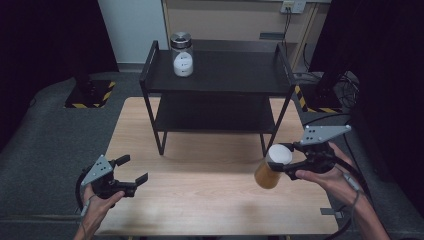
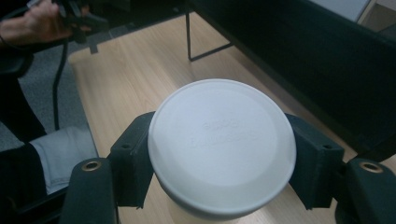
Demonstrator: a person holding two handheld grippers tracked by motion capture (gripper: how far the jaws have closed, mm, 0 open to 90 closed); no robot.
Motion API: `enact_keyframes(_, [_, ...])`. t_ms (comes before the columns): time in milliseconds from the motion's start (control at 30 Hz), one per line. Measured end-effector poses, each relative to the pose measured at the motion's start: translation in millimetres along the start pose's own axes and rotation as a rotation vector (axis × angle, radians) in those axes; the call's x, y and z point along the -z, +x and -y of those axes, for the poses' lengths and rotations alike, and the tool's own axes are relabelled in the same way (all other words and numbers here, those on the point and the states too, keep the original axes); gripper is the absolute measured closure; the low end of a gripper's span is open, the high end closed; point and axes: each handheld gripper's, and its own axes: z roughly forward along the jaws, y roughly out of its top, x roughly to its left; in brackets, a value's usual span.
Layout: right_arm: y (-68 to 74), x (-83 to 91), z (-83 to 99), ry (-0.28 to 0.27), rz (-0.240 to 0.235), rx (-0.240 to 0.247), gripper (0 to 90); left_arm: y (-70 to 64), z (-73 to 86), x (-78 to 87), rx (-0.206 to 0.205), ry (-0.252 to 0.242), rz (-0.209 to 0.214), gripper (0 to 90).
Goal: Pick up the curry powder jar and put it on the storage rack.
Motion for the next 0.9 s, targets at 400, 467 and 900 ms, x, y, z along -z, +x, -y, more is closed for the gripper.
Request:
enact_keyframes(400, [-1.3,22.5,-77.9,0.040,0.016,0.033,34.0,0.6,0.3,-0.2,0.002,-0.001,0.003,1.1])
enact_keyframes(467, [-3.9,25.7,-90.2,0.042,0.015,0.028,34.0,1.3,0.5,0.0,0.005,-0.002,0.004,1.1])
enact_keyframes(900, [-15.3,45.1,-165.4,0.047,0.030,0.045,34.0,2.5,1.0,0.5,0.009,-0.002,0.002,1.1])
